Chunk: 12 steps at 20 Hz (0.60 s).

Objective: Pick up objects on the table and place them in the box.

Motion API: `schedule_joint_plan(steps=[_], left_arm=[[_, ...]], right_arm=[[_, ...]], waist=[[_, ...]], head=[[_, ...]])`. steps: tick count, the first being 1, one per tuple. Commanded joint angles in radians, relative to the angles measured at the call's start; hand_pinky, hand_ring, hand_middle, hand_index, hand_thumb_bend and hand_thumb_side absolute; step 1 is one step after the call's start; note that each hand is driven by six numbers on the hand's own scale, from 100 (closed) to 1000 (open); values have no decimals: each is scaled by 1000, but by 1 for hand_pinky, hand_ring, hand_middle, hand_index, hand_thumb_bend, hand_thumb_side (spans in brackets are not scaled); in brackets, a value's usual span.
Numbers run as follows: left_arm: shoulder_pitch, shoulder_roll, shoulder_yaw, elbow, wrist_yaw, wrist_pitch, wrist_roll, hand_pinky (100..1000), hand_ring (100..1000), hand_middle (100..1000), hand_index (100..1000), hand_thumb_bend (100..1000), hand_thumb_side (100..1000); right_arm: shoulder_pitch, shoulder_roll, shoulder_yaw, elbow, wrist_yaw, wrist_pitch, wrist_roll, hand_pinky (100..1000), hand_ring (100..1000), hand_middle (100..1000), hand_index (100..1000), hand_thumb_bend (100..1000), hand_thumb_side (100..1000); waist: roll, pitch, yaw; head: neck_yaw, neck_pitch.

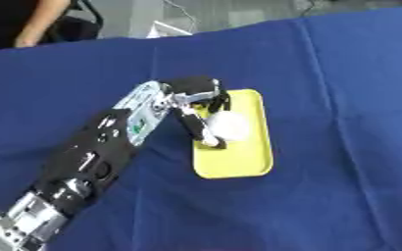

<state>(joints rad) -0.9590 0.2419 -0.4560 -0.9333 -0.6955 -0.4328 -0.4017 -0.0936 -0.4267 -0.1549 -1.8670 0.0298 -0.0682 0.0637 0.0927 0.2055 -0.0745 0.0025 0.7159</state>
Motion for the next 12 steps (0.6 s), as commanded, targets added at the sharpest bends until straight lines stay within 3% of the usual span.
schedule_joint_plan(steps=[1,12], left_arm=[[-11,11,-2,-22,17,-20,-17,777,829,871,961,377,787],[-12,43,-11,-73,97,2,-66,833,863,894,978,381,890]], right_arm=[[-9,-8,-5,-14,-2,0,2,670,692,889,963,338,784],[-6,-9,-6,-12,-1,-1,1,670,692,889,963,336,787]], waist=[[-8,-12,2],[-9,-15,7]], head=[[6,-14],[7,-16]])
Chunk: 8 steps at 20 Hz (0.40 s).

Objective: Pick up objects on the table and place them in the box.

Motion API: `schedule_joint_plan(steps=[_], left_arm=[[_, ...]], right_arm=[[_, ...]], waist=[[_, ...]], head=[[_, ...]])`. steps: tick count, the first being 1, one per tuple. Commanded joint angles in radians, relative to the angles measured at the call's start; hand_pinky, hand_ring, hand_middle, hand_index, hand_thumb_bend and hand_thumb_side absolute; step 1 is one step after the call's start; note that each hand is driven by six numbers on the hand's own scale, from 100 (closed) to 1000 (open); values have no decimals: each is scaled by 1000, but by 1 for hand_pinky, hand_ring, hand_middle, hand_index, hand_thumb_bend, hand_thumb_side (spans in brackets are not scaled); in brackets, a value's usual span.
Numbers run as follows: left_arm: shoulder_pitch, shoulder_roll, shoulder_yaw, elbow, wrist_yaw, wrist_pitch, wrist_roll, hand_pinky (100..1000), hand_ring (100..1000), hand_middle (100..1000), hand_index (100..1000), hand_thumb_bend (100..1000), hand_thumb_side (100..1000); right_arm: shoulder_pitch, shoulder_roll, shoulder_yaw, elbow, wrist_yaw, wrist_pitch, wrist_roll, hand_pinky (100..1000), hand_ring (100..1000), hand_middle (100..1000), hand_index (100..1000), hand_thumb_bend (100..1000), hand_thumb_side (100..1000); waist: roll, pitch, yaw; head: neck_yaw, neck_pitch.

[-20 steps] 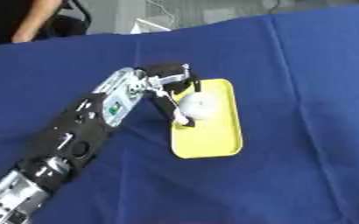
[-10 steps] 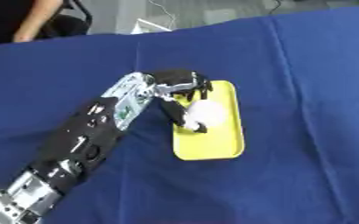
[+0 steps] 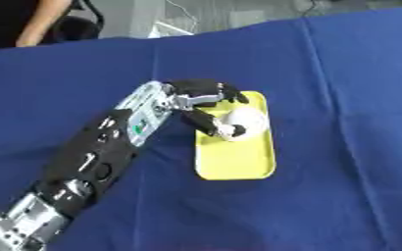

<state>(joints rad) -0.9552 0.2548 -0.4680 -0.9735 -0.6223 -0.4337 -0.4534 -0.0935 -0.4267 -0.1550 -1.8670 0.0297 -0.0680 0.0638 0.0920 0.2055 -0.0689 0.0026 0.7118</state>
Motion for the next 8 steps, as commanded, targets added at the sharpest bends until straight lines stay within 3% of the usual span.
schedule_joint_plan(steps=[1,4,8], left_arm=[[-17,38,-1,-47,38,5,-20,835,863,896,979,376,888],[-25,78,-11,-123,96,19,-29,839,864,895,979,364,857],[-34,171,-18,-301,214,75,-32,846,865,896,977,348,791]], right_arm=[[-6,-9,-6,-12,0,-1,0,670,692,889,963,337,786],[-4,-11,-8,-12,1,-1,-1,670,692,889,963,337,786],[0,-14,-9,-11,3,-1,-3,670,692,889,963,337,786]], waist=[[-8,-15,2],[-7,-17,4],[-3,-19,8]], head=[[6,-11],[2,-10],[-4,-10]])
